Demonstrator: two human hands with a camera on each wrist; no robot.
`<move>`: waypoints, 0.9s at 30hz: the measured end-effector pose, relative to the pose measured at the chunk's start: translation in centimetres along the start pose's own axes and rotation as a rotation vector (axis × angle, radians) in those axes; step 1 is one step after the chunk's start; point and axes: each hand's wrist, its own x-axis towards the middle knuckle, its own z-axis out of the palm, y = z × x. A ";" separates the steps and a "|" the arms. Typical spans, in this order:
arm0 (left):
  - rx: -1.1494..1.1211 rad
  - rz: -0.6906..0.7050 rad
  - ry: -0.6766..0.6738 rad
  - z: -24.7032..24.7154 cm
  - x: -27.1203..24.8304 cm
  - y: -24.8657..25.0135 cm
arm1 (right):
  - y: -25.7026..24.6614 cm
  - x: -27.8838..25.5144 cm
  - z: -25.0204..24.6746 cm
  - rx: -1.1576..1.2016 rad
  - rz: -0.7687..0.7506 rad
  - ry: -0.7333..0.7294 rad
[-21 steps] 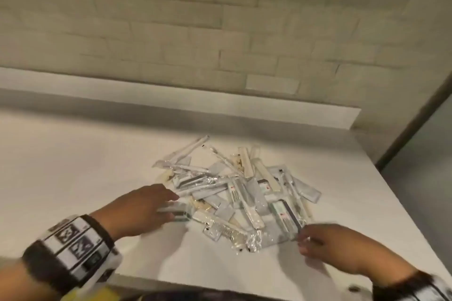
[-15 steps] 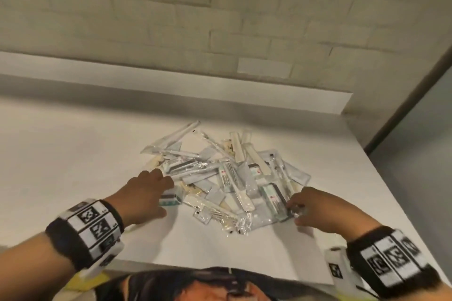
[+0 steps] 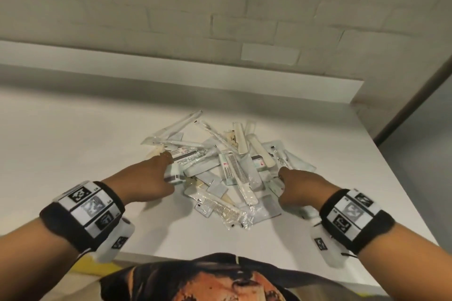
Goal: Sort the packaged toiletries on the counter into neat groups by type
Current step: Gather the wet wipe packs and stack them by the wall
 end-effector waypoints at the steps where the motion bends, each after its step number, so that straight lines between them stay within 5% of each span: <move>1: -0.050 -0.009 0.041 -0.3 0.3 0.1 | 0.4 -0.1 -0.8 -0.022 -0.007 -0.013; 6: -0.088 -0.098 0.275 -1.2 3.7 0.3 | 0.5 -0.3 -5.6 0.260 -0.109 0.133; 10: 0.034 -0.138 0.200 -0.9 6.8 0.6 | -1.9 2.4 -5.1 0.568 -0.224 0.077; 14: 0.105 -0.123 0.134 -0.2 8.4 1.3 | -1.8 5.2 -4.5 0.667 -0.161 0.124; 22: 0.130 -0.138 0.102 -0.2 9.4 1.2 | -0.2 7.7 -3.4 -0.108 -0.201 0.150; 27: 0.155 -0.147 0.243 -0.4 9.3 1.1 | -0.3 8.0 -4.1 -0.256 -0.173 0.285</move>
